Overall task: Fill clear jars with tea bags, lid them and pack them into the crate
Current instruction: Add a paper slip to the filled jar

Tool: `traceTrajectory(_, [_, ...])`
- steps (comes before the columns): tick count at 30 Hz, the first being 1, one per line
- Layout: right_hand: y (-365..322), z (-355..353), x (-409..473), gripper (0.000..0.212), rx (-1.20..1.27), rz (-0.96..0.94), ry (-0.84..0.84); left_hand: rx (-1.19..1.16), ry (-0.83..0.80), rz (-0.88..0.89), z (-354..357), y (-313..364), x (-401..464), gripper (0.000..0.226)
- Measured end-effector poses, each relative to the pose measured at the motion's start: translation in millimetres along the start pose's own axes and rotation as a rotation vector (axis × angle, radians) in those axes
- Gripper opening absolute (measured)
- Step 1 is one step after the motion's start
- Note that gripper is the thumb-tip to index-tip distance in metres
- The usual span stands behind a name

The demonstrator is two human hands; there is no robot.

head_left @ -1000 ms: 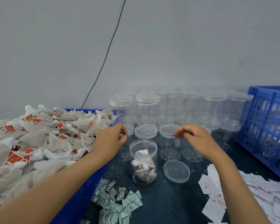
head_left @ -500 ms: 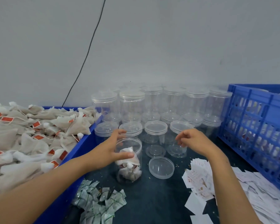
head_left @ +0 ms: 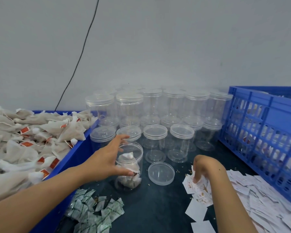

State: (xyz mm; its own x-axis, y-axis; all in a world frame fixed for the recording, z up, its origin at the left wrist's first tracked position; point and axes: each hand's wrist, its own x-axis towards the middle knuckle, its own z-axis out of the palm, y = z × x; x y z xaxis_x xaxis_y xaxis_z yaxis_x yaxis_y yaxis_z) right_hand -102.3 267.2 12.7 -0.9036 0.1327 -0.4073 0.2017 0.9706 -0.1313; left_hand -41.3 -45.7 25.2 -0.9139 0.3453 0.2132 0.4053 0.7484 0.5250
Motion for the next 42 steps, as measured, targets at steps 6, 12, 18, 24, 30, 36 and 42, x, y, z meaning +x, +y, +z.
traceTrajectory(6, [1, 3, 6, 0.055, -0.007, -0.003, -0.003, 0.016, -0.014, 0.004, -1, -2, -1, 0.107])
traceTrajectory(12, [3, 4, 9, 0.060, 0.005, -0.019, 0.009, 0.026, -0.028, -0.006, -1, 1, -2, 0.105])
traceTrajectory(18, [8, 3, 15, 0.051, -0.026, 0.009, 0.007, 0.033, -0.031, -0.013, -2, 3, -2, 0.101])
traceTrajectory(24, [9, -7, 13, 0.034, -0.008, 0.006, 0.087, 0.021, -0.034, -0.014, -1, 4, -2, 0.102])
traceTrajectory(30, [-4, -37, -32, 0.009, 0.300, -0.242, 0.204, -0.057, -0.013, -0.032, -1, 4, -1, 0.108])
traceTrajectory(36, [-67, -41, -80, 0.014, 0.878, -0.719, 0.370, -0.056, 0.007, -0.014, 0, 10, -3, 0.108])
traceTrajectory(42, [-114, -8, -81, 0.022, 0.810, -0.910, 0.380, -0.027, 0.036, 0.053, 0, 20, -7, 0.113])
